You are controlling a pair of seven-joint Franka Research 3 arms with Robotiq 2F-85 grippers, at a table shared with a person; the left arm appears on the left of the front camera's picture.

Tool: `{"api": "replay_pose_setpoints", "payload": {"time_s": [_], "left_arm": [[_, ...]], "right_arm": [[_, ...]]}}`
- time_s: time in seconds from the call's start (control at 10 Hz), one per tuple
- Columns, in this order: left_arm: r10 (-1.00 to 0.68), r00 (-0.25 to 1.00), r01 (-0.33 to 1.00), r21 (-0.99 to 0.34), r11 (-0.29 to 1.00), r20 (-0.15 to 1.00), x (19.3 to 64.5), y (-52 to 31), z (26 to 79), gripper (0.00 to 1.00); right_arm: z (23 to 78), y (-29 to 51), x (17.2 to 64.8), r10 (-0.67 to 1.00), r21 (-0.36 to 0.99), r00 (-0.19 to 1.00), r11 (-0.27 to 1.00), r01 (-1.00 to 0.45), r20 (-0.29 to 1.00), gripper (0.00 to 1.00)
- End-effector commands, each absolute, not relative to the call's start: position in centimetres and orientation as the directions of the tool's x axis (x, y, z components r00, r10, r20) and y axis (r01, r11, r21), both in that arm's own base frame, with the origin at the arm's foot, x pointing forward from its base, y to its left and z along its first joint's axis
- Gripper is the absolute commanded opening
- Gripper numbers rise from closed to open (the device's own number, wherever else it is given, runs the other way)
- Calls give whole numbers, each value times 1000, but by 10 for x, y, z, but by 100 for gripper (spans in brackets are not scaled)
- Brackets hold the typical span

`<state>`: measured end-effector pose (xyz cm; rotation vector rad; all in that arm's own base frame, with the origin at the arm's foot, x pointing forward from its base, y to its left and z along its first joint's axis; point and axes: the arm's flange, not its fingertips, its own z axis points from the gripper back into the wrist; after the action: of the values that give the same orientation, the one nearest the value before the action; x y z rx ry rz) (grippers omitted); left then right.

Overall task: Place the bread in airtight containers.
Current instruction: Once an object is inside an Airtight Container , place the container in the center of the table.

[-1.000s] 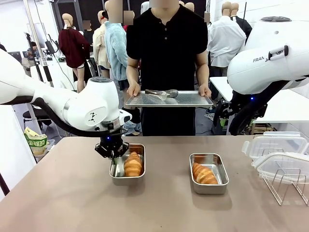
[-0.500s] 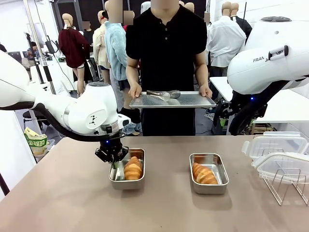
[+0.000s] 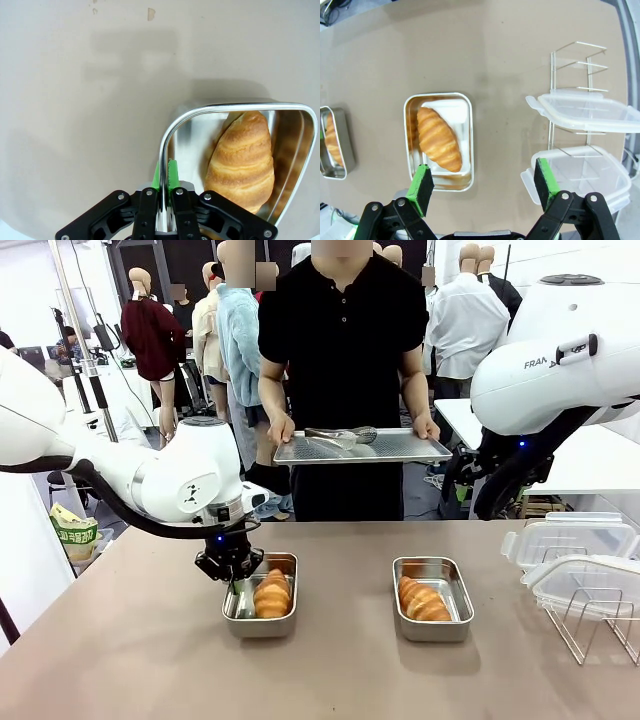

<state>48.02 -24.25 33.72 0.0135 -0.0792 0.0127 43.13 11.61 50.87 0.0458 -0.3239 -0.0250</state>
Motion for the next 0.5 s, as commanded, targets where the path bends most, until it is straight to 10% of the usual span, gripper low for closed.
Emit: {"api": "replay_pose_setpoints", "payload": {"time_s": [0.0,0.1,0.4], "left_arm": [[7,997,-5,-22,1000,82,483,-236,333,0],[10,997,-8,-23,1000,75,483,-236,333,5],[11,997,-9,-19,1000,76,483,-234,332,63]], "right_arm": [[509,116,432,-26,39,948,999,15,316,100],[509,116,432,-26,39,948,999,15,316,100],[509,116,432,-26,39,948,999,15,316,100]]}}
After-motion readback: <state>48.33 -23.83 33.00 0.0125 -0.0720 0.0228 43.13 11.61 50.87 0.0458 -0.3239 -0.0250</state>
